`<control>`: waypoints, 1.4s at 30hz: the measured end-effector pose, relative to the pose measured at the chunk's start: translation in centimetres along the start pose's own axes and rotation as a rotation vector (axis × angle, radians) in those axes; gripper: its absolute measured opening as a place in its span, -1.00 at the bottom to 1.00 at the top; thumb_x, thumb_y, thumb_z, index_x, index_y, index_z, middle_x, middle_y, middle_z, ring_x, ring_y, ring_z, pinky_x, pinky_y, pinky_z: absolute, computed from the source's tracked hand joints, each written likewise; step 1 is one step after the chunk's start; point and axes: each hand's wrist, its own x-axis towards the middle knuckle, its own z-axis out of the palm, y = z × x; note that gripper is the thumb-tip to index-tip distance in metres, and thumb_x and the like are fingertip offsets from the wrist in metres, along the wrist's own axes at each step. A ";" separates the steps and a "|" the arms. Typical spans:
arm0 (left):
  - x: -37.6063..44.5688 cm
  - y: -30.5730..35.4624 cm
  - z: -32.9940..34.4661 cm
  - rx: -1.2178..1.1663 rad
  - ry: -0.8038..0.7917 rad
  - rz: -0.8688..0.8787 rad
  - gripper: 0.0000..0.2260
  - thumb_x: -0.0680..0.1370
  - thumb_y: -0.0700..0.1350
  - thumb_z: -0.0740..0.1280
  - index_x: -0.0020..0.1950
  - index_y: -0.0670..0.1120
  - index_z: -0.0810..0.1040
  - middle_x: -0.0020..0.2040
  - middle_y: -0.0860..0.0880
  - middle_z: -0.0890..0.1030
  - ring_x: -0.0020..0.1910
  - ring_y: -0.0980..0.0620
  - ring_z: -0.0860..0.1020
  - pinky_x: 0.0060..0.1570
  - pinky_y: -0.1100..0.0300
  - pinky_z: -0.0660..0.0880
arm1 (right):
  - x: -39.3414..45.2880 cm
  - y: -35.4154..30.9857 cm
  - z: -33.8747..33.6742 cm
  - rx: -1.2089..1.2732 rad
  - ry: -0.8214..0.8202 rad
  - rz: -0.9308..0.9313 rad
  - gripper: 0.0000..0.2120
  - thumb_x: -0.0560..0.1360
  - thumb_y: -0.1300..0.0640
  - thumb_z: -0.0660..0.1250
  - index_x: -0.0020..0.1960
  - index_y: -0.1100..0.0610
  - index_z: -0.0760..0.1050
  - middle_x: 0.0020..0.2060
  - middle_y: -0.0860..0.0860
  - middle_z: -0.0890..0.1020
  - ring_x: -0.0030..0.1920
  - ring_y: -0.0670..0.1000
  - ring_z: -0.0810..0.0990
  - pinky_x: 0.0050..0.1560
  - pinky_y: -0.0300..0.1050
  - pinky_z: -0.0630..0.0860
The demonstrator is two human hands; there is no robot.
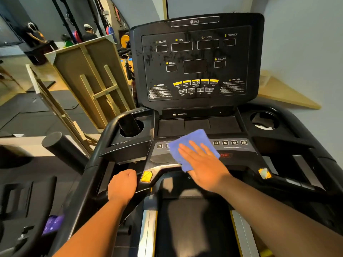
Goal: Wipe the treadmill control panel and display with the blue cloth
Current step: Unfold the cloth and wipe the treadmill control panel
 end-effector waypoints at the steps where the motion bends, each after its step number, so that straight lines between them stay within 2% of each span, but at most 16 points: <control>1: 0.0 0.0 0.0 -0.004 0.003 -0.002 -0.61 0.67 -0.12 0.09 -0.35 -0.10 0.42 -0.38 -0.10 0.52 -0.36 0.00 0.48 -0.27 0.09 0.43 | -1.2 1.2 -0.3 0.012 0.034 0.083 -0.36 0.60 -0.01 0.11 0.63 0.01 -0.01 0.60 -0.11 -0.01 0.62 0.03 -0.09 0.57 0.06 -0.19; 4: -0.1 0.1 0.0 -0.006 0.011 0.003 -0.61 0.68 -0.13 0.09 -0.35 -0.10 0.41 -0.39 -0.09 0.51 -0.37 0.01 0.47 -0.28 0.10 0.40 | -5.3 5.1 -0.5 0.031 0.118 0.381 -0.38 0.56 -0.08 -0.02 0.60 0.04 0.14 0.58 -0.04 0.17 0.60 0.05 0.05 0.55 0.16 0.04; 7: -0.2 0.0 0.0 -0.011 0.009 0.003 -0.60 0.69 -0.13 0.10 -0.36 -0.09 0.40 -0.40 -0.08 0.49 -0.38 0.02 0.45 -0.31 0.12 0.38 | -8.1 6.8 -0.6 -0.031 0.136 0.606 -0.35 0.53 -0.09 -0.02 0.55 0.16 0.26 0.53 0.13 0.34 0.54 0.19 0.24 0.44 0.29 0.28; 10: -0.2 0.0 0.0 -0.023 0.005 0.005 -0.60 0.69 -0.13 0.10 -0.35 -0.10 0.41 -0.41 -0.08 0.48 -0.39 0.03 0.45 -0.30 0.12 0.39 | -7.4 5.7 0.4 -0.008 0.219 0.801 -0.37 0.57 -0.04 0.00 0.54 0.26 0.25 0.52 0.22 0.32 0.53 0.31 0.24 0.47 0.29 0.22; 12: -0.2 0.1 0.0 -0.024 0.007 0.001 -0.60 0.69 -0.13 0.10 -0.35 -0.10 0.41 -0.40 -0.08 0.48 -0.39 0.02 0.45 -0.30 0.12 0.39 | -5.4 3.8 0.8 -0.004 0.311 0.879 -0.41 0.60 0.00 0.15 0.53 0.30 0.25 0.52 0.26 0.30 0.53 0.35 0.21 0.50 0.30 0.13; 13: -0.2 0.1 0.0 -0.022 0.012 0.002 -0.61 0.68 -0.13 0.10 -0.35 -0.10 0.39 -0.40 -0.08 0.47 -0.39 0.02 0.44 -0.30 0.11 0.38 | -4.2 2.6 0.6 0.008 0.284 0.895 -0.39 0.60 0.01 0.22 0.55 0.29 0.23 0.54 0.26 0.27 0.55 0.35 0.17 0.52 0.30 0.09; 16: -0.3 0.3 0.0 -0.017 0.028 0.005 -0.62 0.67 -0.13 0.10 -0.37 -0.08 0.33 -0.41 -0.08 0.43 -0.39 0.00 0.40 -0.29 0.09 0.36 | -0.6 -1.8 0.8 0.022 0.173 0.740 -0.30 0.57 -0.06 0.26 0.59 0.25 0.15 0.58 0.24 0.17 0.58 0.32 0.07 0.55 0.28 -0.02; 19: -0.3 0.3 0.0 -0.008 0.032 0.010 -0.62 0.66 -0.13 0.10 -0.37 -0.08 0.33 -0.41 -0.08 0.44 -0.39 0.00 0.39 -0.30 0.10 0.36 | 2.7 -6.8 0.9 0.022 0.143 0.471 -0.33 0.53 -0.02 0.27 0.55 0.26 0.25 0.56 0.23 0.24 0.55 0.34 0.14 0.52 0.28 -0.01; 22: -0.2 0.1 0.1 0.015 0.027 0.011 -0.63 0.65 -0.12 0.10 -0.35 -0.13 0.40 -0.38 -0.12 0.51 -0.37 -0.06 0.46 -0.29 0.08 0.39 | 5.0 -10.3 0.7 0.120 0.029 0.194 -0.34 0.63 -0.01 0.16 0.63 0.18 0.01 0.63 0.12 -0.01 0.60 0.26 -0.15 0.57 0.24 -0.16; 24: -0.1 0.0 0.1 0.027 0.029 0.011 -0.64 0.65 -0.11 0.10 -0.32 -0.17 0.44 -0.36 -0.14 0.53 -0.33 -0.11 0.50 -0.27 0.05 0.41 | 5.5 -10.2 0.7 0.123 -0.007 0.054 -0.33 0.66 -0.03 0.13 0.64 0.12 -0.09 0.64 0.06 -0.09 0.60 0.20 -0.24 0.58 0.16 -0.25; 26: 0.1 -0.1 0.1 0.036 0.021 0.012 -0.64 0.65 -0.12 0.09 -0.28 -0.19 0.48 -0.35 -0.14 0.54 -0.31 -0.12 0.52 -0.27 0.04 0.40 | 4.9 -8.4 0.8 0.085 0.011 -0.069 -0.37 0.65 -0.01 0.12 0.64 0.09 -0.01 0.64 0.02 0.00 0.62 0.15 -0.17 0.54 0.08 -0.29; 28: 0.2 -0.1 0.2 0.042 0.017 0.012 -0.65 0.65 -0.14 0.09 -0.26 -0.22 0.50 -0.33 -0.17 0.56 -0.33 -0.09 0.50 -0.28 0.06 0.39 | 3.6 -5.8 1.2 0.069 0.015 -0.122 -0.39 0.60 0.03 0.12 0.62 0.05 0.09 0.62 -0.03 0.11 0.62 0.11 -0.07 0.54 0.07 -0.23; 32: 0.1 -0.2 0.2 -0.004 0.019 0.004 -0.63 0.66 -0.14 0.10 -0.33 -0.17 0.41 -0.35 -0.21 0.54 -0.39 -0.03 0.43 -0.30 0.08 0.37 | -0.3 -0.9 1.3 0.011 0.078 -0.001 -0.33 0.56 0.02 0.24 0.62 0.03 0.11 0.61 -0.06 0.13 0.61 0.07 -0.01 0.56 0.07 -0.11; 37: -0.1 0.0 0.1 -0.031 0.018 -0.002 -0.61 0.68 -0.12 0.10 -0.34 -0.14 0.42 -0.39 -0.16 0.52 -0.38 -0.04 0.47 -0.27 0.08 0.44 | -5.8 4.9 0.7 0.022 0.166 0.418 -0.39 0.55 0.03 0.13 0.59 0.06 0.22 0.57 -0.01 0.27 0.59 0.09 0.14 0.53 0.10 0.00; 39: -0.1 0.0 -0.1 -0.027 0.017 0.001 -0.61 0.68 -0.12 0.10 -0.35 -0.13 0.41 -0.39 -0.14 0.52 -0.37 -0.05 0.48 -0.25 0.07 0.45 | -7.4 5.7 0.3 0.004 0.162 0.563 -0.38 0.51 0.03 0.18 0.56 0.09 0.25 0.54 0.04 0.33 0.56 0.13 0.21 0.50 0.17 0.10; 42: -0.3 0.2 -0.2 -0.028 0.017 0.004 -0.61 0.68 -0.13 0.10 -0.35 -0.12 0.40 -0.38 -0.13 0.51 -0.37 -0.03 0.46 -0.24 0.07 0.45 | -8.4 4.8 1.0 -0.024 0.219 0.699 -0.39 0.53 0.04 0.05 0.54 0.23 0.29 0.51 0.18 0.36 0.54 0.25 0.25 0.48 0.26 0.16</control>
